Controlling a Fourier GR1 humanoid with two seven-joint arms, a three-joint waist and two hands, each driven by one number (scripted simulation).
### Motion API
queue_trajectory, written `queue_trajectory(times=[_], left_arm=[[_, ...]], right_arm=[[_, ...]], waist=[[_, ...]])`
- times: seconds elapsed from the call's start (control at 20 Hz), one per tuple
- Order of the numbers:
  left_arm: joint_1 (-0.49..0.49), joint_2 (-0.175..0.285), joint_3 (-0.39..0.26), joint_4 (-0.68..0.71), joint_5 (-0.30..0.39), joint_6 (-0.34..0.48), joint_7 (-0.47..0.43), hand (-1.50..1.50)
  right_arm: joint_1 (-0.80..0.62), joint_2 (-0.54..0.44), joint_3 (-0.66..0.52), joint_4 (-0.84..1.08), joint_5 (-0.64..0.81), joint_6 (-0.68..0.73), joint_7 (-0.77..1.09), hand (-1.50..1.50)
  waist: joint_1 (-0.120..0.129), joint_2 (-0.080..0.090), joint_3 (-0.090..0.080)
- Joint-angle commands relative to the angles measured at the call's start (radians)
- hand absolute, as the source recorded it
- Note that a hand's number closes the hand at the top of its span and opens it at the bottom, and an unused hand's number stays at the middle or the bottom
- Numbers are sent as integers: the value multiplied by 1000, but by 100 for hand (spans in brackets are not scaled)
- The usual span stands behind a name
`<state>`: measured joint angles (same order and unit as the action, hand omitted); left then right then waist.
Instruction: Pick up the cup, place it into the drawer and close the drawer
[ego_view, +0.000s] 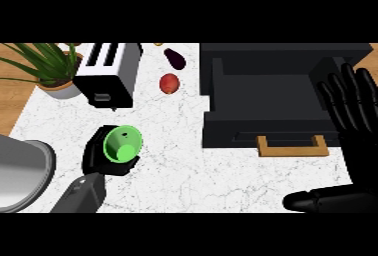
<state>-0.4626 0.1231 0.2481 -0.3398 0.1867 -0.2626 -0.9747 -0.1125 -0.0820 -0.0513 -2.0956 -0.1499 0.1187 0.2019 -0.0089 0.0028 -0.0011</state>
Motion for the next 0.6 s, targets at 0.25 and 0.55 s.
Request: queue_trajectory(times=[0.25, 0.55], left_arm=[[103, 40, 14, -127, 28, -23, -109, 150], [138, -3, -27, -357, 59, -43, -18, 150]], right_arm=[[21, -27, -45, 17, -29, 33, -30, -150], [-39, -34, -59, 5, -42, -2, 46, -150]], waist=[[9, -3, 1], [24, -8, 2]])
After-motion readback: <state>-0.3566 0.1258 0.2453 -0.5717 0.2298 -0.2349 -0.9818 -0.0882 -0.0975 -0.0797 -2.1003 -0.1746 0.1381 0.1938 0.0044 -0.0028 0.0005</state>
